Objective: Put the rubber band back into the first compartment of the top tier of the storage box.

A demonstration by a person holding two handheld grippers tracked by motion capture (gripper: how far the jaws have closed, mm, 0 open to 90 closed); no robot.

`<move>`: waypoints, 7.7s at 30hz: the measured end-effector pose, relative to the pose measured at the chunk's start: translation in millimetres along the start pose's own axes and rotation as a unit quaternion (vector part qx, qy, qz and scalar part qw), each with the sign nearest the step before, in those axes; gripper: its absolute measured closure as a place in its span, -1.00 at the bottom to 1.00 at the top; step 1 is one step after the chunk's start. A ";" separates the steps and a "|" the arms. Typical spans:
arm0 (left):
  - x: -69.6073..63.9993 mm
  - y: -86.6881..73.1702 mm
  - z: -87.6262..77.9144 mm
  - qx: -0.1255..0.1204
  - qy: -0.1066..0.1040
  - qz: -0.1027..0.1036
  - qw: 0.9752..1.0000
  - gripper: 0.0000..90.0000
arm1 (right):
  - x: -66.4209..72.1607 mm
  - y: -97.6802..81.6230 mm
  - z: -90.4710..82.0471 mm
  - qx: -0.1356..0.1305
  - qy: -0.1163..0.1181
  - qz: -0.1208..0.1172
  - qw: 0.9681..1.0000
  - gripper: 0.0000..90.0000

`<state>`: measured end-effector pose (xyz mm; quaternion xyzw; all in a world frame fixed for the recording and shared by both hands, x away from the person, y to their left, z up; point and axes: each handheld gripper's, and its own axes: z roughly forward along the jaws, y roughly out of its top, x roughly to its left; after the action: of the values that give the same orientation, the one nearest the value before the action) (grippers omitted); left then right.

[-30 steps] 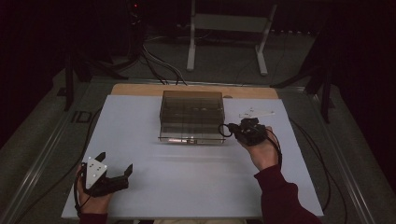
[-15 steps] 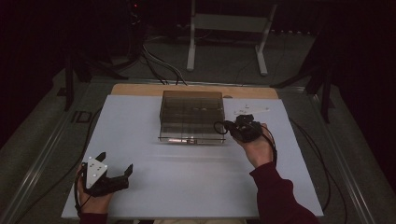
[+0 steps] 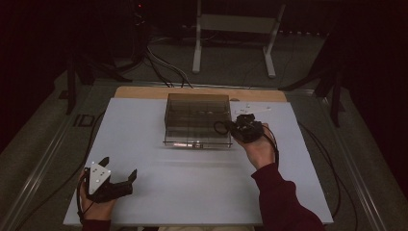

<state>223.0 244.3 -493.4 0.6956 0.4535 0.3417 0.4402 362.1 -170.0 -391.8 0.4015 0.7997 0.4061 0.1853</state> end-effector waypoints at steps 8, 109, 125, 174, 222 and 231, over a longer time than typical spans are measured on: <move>0.3 -0.1 0.1 0.001 0.000 0.000 1.000 -0.99 | 5.8 9.0 8.0 -0.010 0.010 0.001 1.000 0.96; 0.4 -1.5 0.6 0.002 -0.002 0.004 1.000 -0.99 | 80.3 37.3 88.6 0.004 0.068 -0.029 0.997 0.95; -0.3 -1.9 1.3 0.003 -0.004 0.005 1.000 -0.99 | 86.9 32.6 102.5 0.031 0.070 -0.034 0.997 0.90; 0.0 -3.0 3.1 0.006 -0.003 0.001 1.000 -0.99 | 14.0 10.3 37.6 0.000 0.013 -0.006 1.000 -1.00; 3.8 2.4 2.7 0.000 0.003 -0.011 1.000 -0.99 | -51.3 -102.8 -55.7 -0.040 -0.058 0.044 0.997 -1.00; 7.9 3.1 0.0 -0.006 0.003 -0.021 1.000 -0.99 | -48.1 -121.3 -64.4 -0.065 -0.068 0.039 0.995 -1.00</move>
<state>226.9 251.0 -489.9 0.6825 0.4674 0.3373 0.4495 291.7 -282.5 -451.3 0.4464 0.7408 0.4361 0.2485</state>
